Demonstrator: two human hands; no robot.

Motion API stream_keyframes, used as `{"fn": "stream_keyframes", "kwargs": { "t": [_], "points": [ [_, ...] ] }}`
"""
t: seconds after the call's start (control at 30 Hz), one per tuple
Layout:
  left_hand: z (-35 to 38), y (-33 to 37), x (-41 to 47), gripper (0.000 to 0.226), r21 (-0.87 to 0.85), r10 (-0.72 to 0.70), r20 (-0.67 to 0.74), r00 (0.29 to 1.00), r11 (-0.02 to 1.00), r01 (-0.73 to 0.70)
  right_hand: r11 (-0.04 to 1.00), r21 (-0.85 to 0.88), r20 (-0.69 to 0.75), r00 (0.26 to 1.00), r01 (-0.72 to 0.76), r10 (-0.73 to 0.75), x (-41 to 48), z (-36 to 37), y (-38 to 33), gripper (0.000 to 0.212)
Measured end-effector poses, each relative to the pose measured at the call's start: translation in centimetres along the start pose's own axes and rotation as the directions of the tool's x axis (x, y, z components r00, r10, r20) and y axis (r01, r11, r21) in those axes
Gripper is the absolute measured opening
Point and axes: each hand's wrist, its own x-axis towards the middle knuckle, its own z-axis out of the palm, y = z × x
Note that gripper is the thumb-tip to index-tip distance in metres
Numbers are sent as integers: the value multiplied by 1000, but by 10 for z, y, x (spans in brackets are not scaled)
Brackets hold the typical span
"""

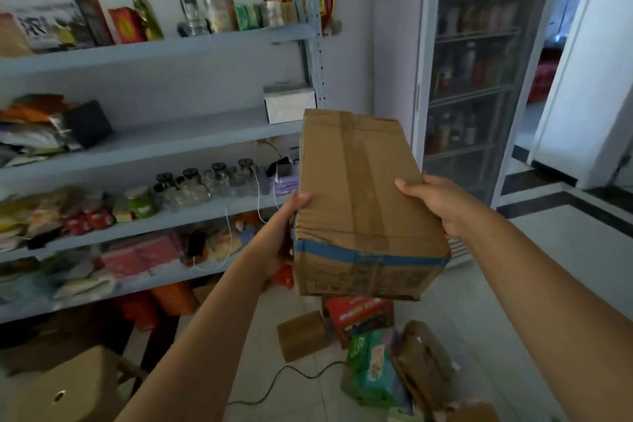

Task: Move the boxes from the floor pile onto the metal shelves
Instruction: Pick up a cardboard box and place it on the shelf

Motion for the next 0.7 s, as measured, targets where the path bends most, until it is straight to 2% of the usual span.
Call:
{"fn": "stream_keyframes", "kwargs": {
  "t": [0.1,0.23,0.33,0.43,0.53,0.6,0.7],
  "points": [
    [-53,38,13,75,-25,10,-87,996,1000,-12,1000,29,49,999,9,-10,32,49,-25,35],
    [-108,78,21,47,-156,24,-134,991,987,-45,980,196,195,979,16,-55,52,107,-49,39],
    [-142,99,27,48,-211,44,-182,982,974,-83,961,270,231,964,63,-128,62,148,-54,45],
    [-171,117,40,60,-255,87,-228,970,956,-146,956,250,205,956,154,-208,77,181,-64,47],
    [-194,130,57,50,-287,103,-232,967,943,-169,940,206,182,933,273,-310,99,199,-73,64],
    [-206,136,71,46,-309,110,-234,966,934,-181,925,130,215,900,357,-378,112,207,-77,72],
    [-218,147,94,49,-315,129,-253,959,926,-208,905,101,246,870,414,-426,136,216,-87,69]
  ]
}}
